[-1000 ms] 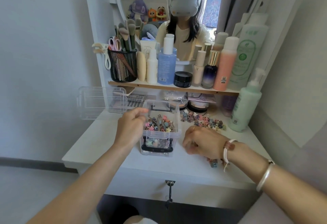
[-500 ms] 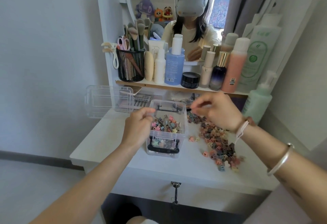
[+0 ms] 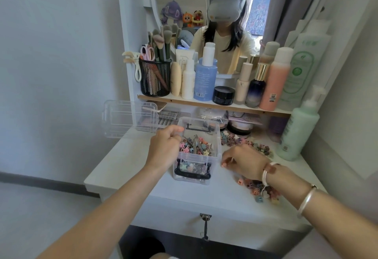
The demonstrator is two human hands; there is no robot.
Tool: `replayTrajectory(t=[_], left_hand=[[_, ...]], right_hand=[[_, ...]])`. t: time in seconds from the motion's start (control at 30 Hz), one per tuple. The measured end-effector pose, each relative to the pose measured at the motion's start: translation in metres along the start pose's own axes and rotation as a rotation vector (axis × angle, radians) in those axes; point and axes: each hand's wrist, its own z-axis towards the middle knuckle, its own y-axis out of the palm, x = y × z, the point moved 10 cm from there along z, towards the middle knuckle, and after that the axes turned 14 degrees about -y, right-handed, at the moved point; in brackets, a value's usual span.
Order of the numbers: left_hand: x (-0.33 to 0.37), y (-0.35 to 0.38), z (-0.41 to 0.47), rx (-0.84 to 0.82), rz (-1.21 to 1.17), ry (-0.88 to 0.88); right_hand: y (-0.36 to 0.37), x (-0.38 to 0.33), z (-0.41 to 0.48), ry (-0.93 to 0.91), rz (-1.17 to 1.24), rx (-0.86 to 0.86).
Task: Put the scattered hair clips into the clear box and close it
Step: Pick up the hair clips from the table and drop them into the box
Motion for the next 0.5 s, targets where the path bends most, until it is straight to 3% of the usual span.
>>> replayTrajectory(t=[0.1,0.23,0.27,0.33,0.5], left_hand=[[0.000,0.000,0.000,-0.007,0.008,0.010],[-0.001,0.001,-0.001,-0.013,0.018,0.014],[-0.001,0.002,0.000,-0.016,0.016,0.014],[-0.002,0.002,0.000,-0.020,0.007,0.014],[-0.002,0.002,-0.001,-0.017,-0.004,0.017]], right_hand=[[-0.018,0.002,0.003,0.012,-0.019,0.071],[-0.085,0.011,-0.009,0.104,0.138,0.461],[-0.092,0.006,-0.009,0.089,0.237,0.492],[-0.087,-0.012,-0.003,0.020,0.348,0.411],[-0.084,-0.009,-0.020,0.047,0.138,0.363]])
